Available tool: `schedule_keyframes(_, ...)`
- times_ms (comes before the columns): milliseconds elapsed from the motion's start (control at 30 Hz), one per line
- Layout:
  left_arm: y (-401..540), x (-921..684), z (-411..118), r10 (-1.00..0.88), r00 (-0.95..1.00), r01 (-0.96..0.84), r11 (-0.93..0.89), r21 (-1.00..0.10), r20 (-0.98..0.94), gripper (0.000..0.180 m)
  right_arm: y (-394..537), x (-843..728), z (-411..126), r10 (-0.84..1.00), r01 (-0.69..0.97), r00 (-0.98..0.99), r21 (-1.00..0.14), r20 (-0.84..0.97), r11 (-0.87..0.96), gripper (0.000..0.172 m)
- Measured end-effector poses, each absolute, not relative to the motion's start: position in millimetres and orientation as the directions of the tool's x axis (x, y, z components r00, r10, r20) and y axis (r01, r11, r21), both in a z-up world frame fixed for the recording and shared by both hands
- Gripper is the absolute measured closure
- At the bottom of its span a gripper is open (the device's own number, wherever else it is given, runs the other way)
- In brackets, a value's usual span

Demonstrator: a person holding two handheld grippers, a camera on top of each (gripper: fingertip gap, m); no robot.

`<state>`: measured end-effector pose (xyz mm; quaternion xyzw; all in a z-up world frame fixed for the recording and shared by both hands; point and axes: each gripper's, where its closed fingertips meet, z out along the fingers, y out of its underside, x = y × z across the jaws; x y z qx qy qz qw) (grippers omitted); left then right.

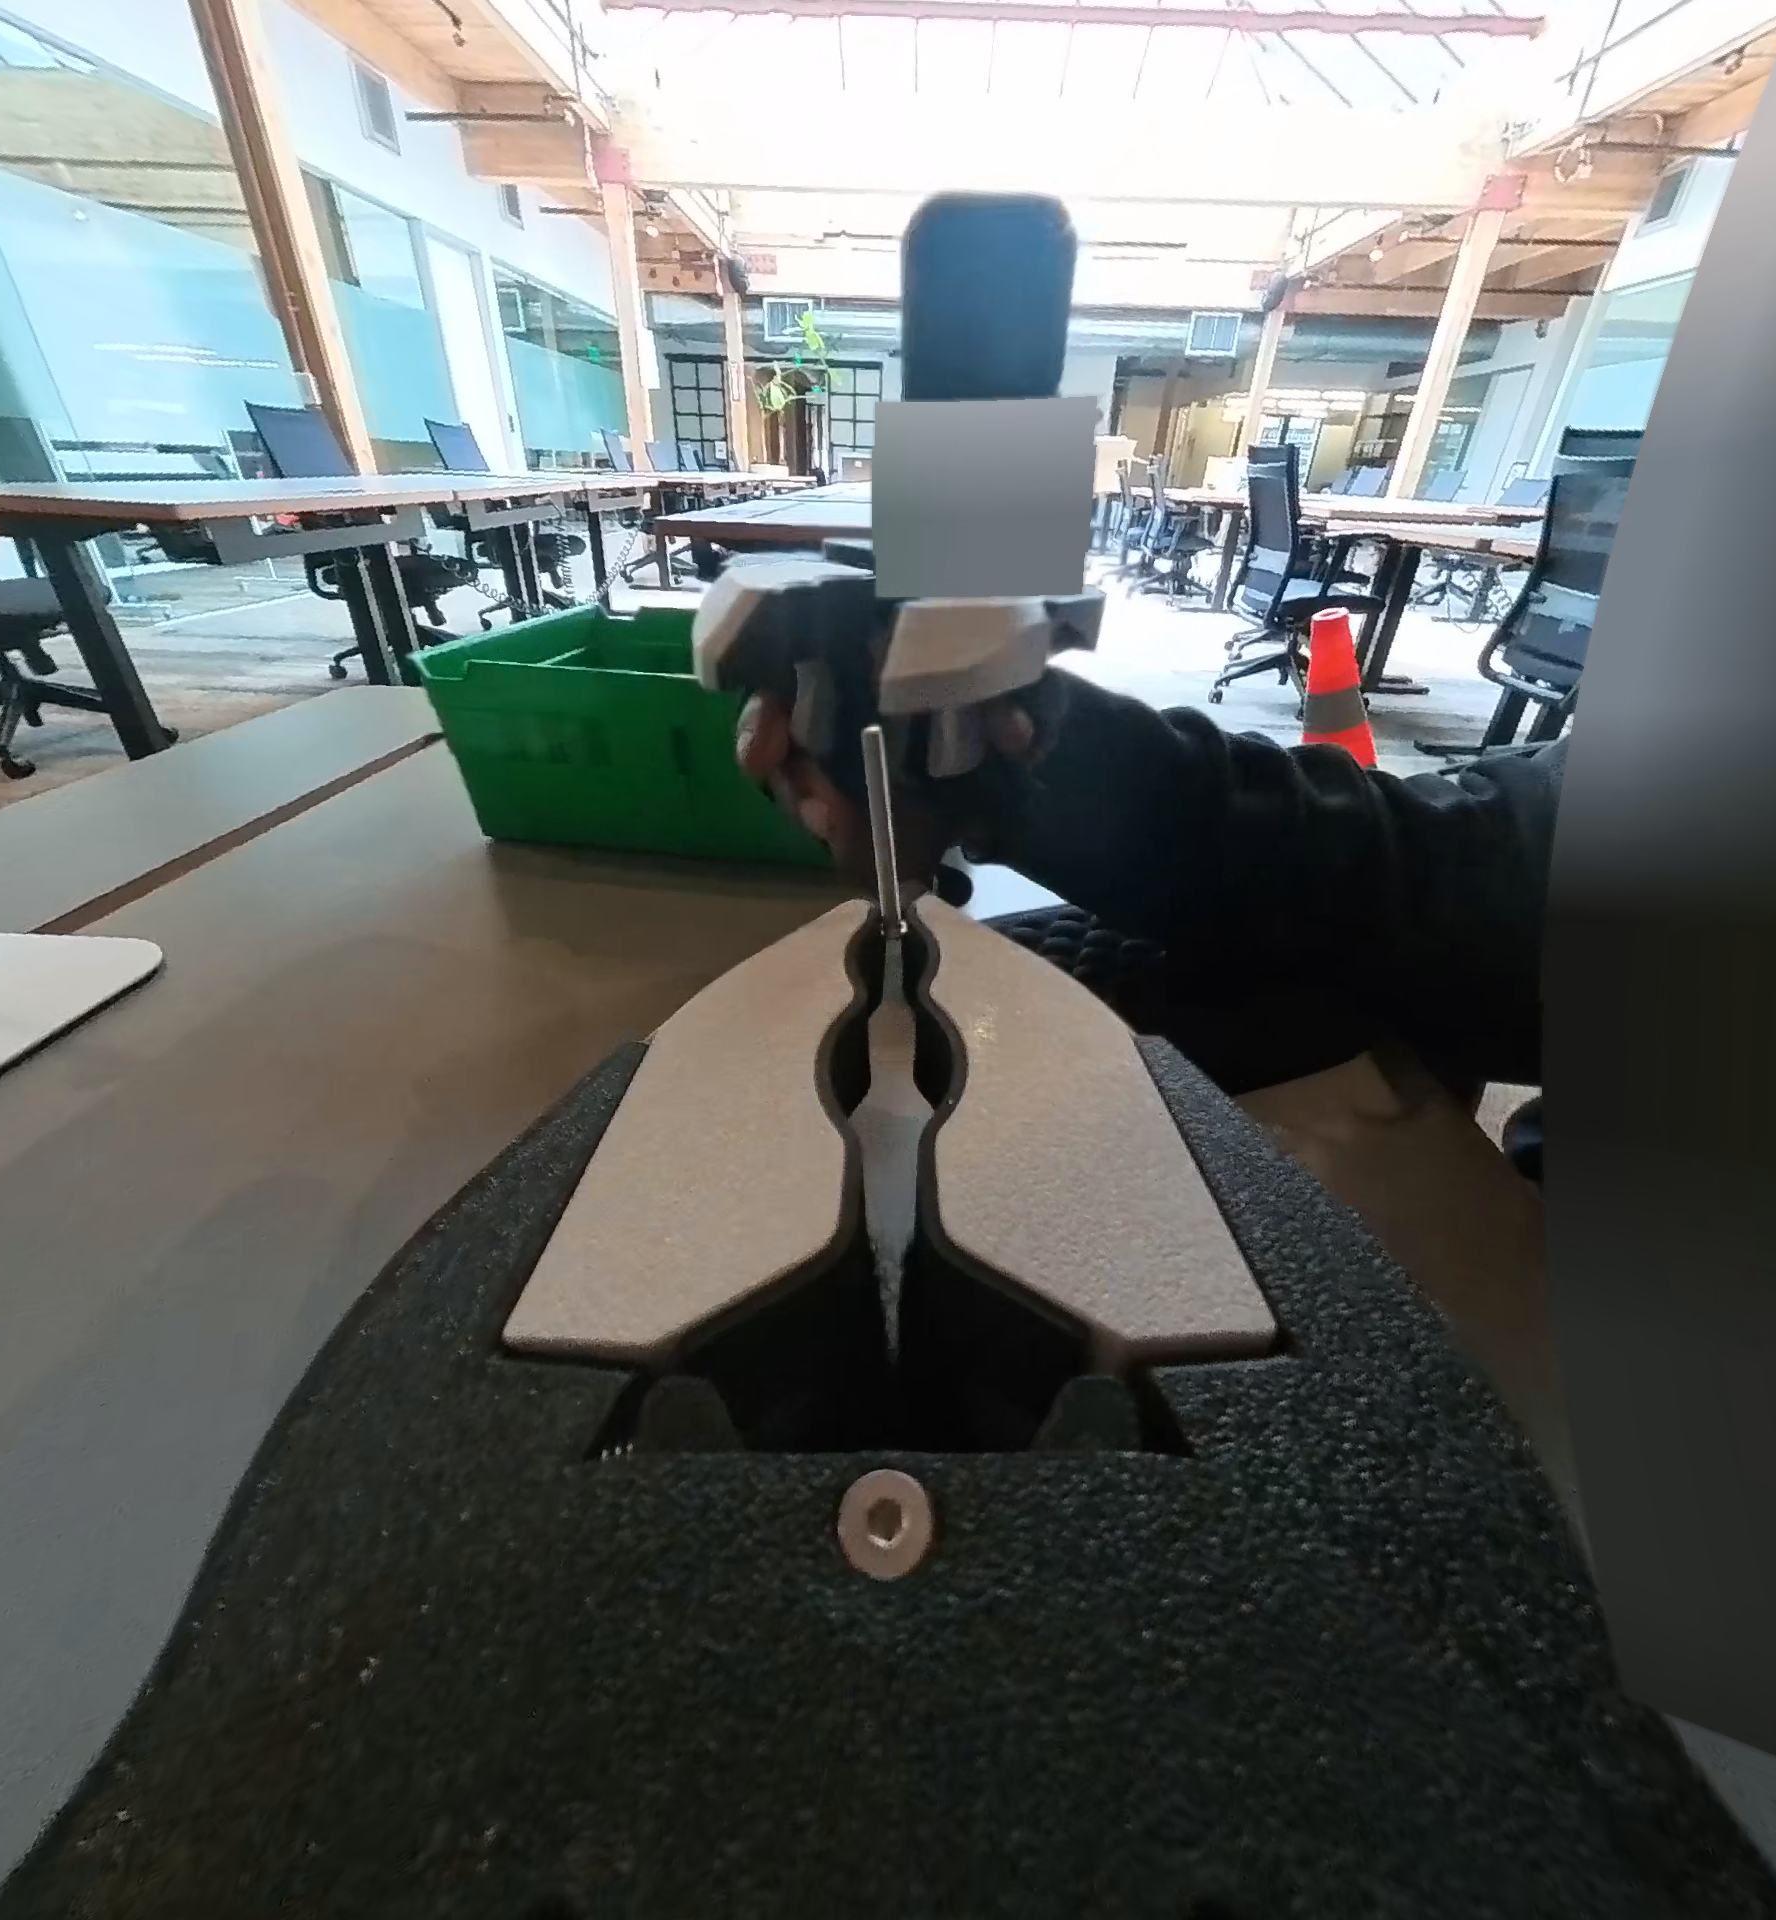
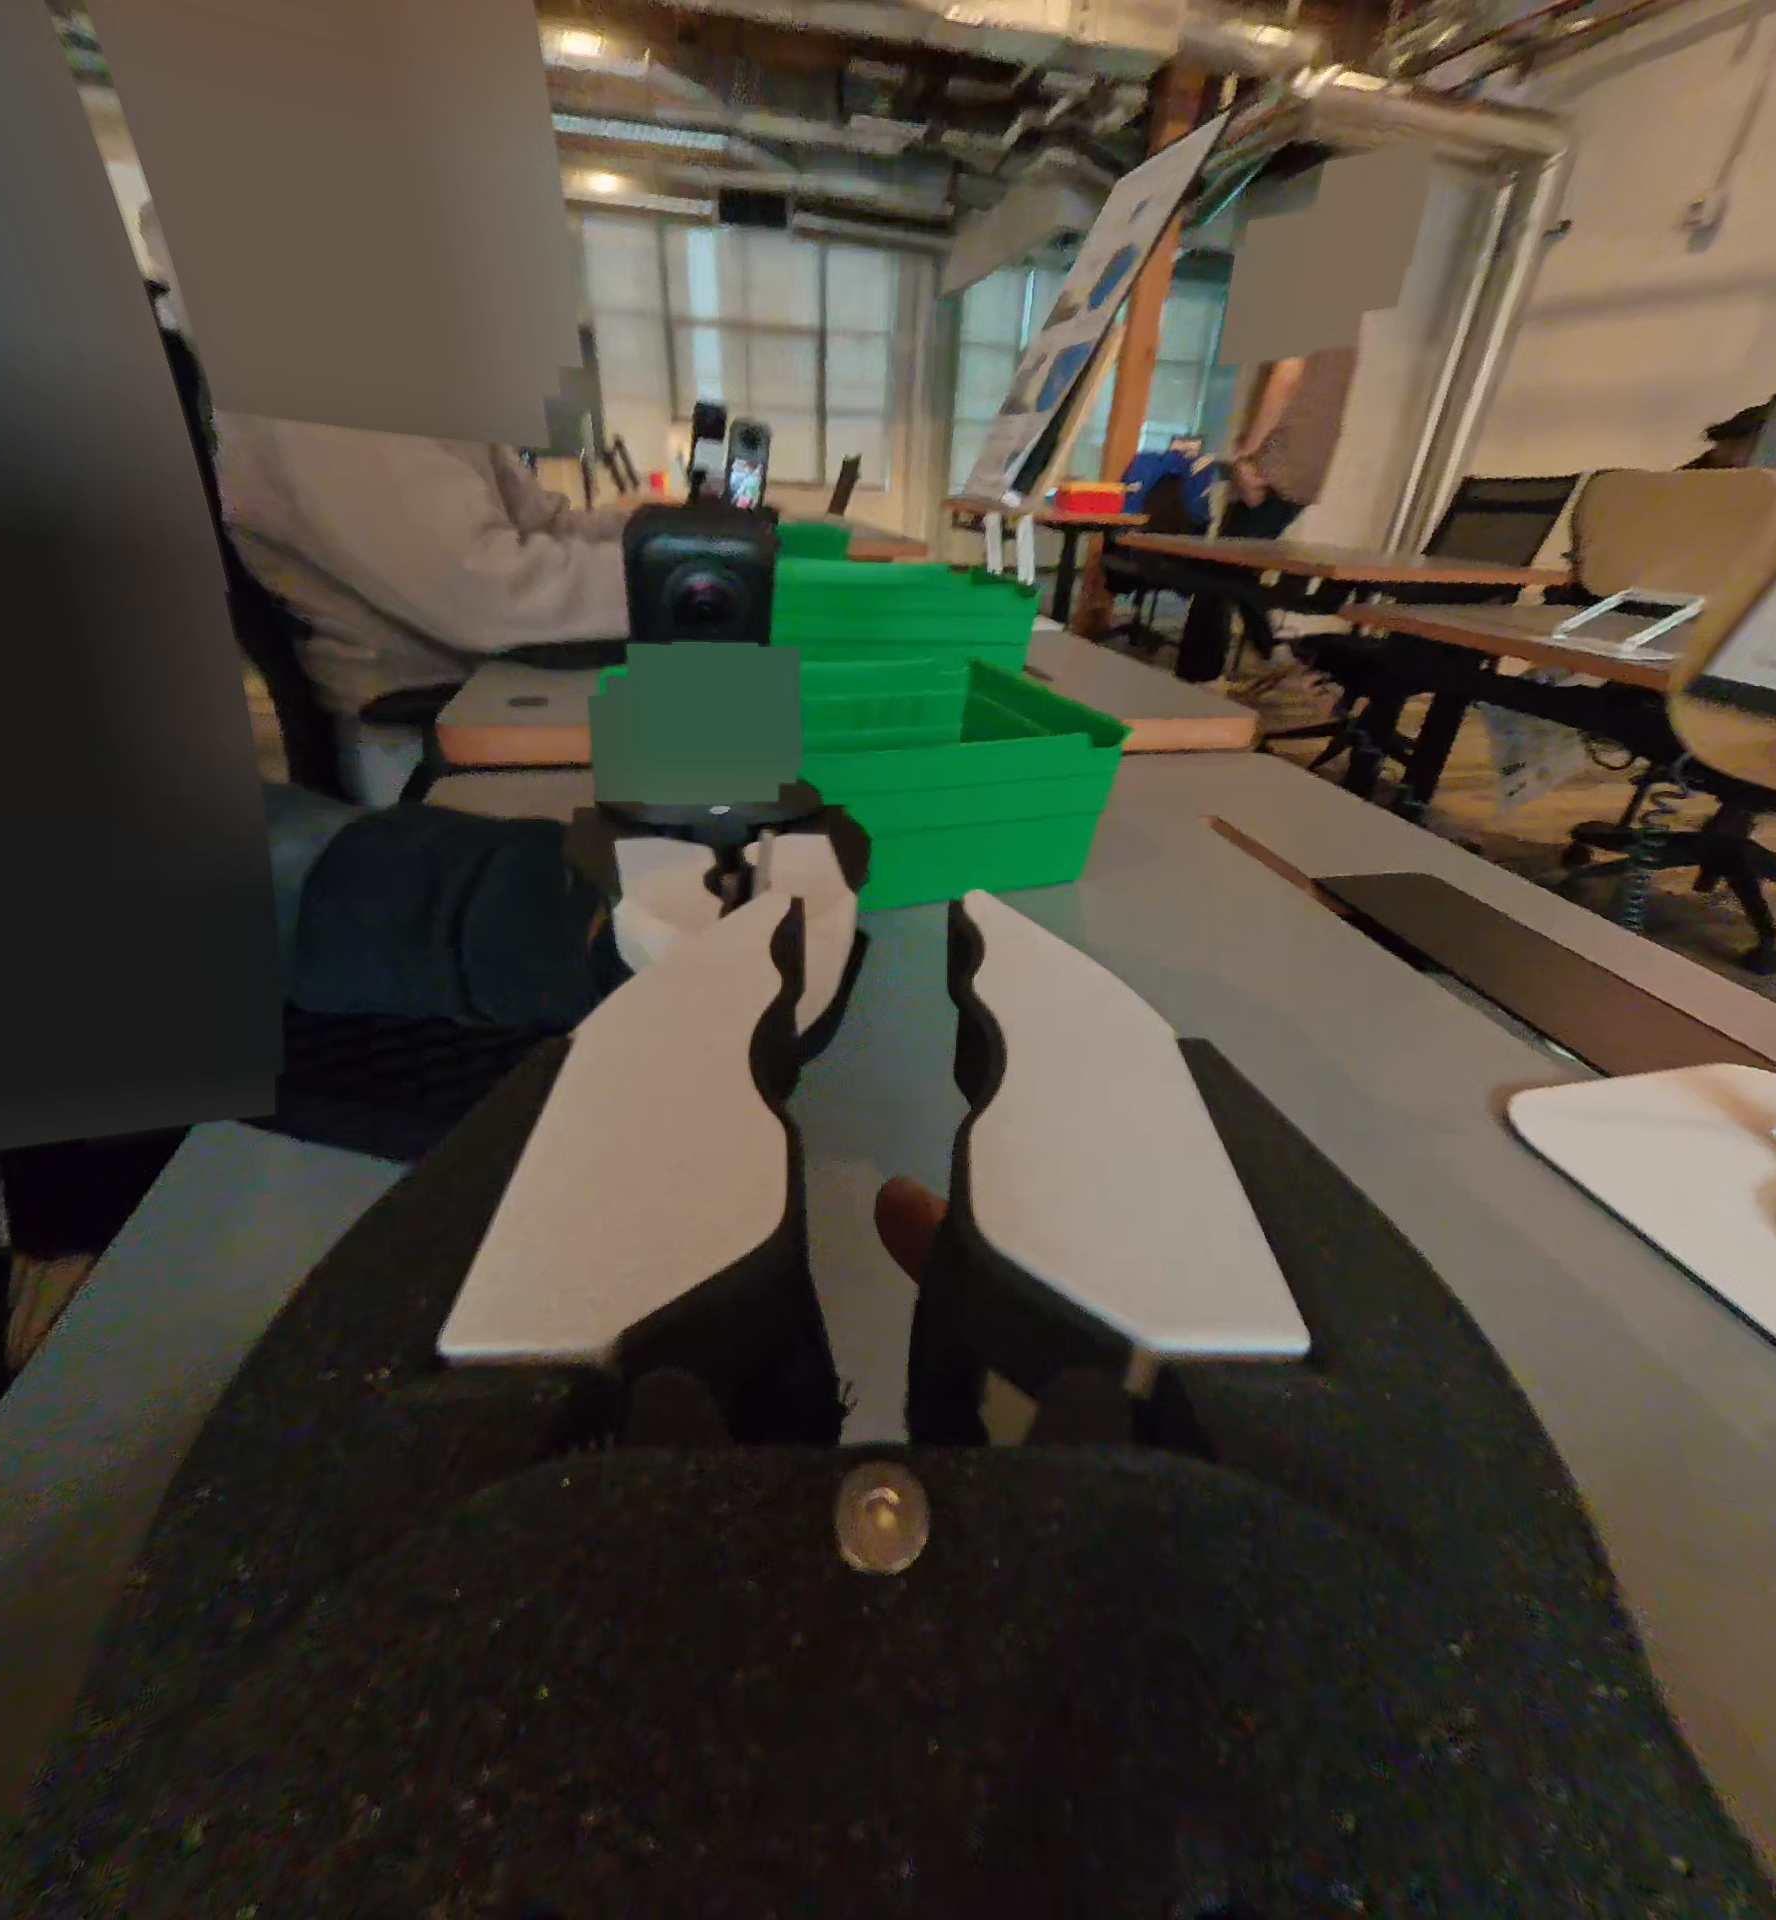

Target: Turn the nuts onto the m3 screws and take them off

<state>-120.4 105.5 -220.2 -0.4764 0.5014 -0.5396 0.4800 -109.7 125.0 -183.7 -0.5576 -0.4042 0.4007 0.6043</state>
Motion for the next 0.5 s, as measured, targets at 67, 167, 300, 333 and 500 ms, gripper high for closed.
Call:
schedule_keyframes(67,107.6,-121.2,-219.0,-0.996,-0.077,0.050,-0.039,-0.998,0.035,0.178,133.4,-96.2,-178.8,0.918,-0.097,0.396,-0.994,0.011,0.054,0.149)
schedule_keyframes(167,109.4,-120.6,-219.9,-0.997,-0.068,0.045,-0.036,-0.998,0.032,0.178,146.3,-80.9,-171.4,0.892,-0.209,0.450,-0.976,-0.044,0.057,0.151)
schedule_keyframes(300,112.0,-123.0,-217.9,-0.998,-0.050,0.053,-0.026,-0.998,0.024,0.178,152.5,-73.1,-171.5,0.876,-0.222,0.478,-0.974,-0.062,0.052,0.151)
schedule_keyframes(333,114.0,-124.1,-217.4,-0.999,-0.043,0.057,-0.027,-0.998,0.024,0.178,152.9,-71.8,-171.4,0.874,-0.223,0.482,-0.973,-0.062,0.054,0.151)
schedule_keyframes(500,124.5,-131.4,-210.2,-1.000,-0.003,0.090,-0.027,-0.996,0.027,0.178,152.5,-73.6,-176.5,0.879,-0.190,0.475,-0.981,-0.052,0.045,0.151)
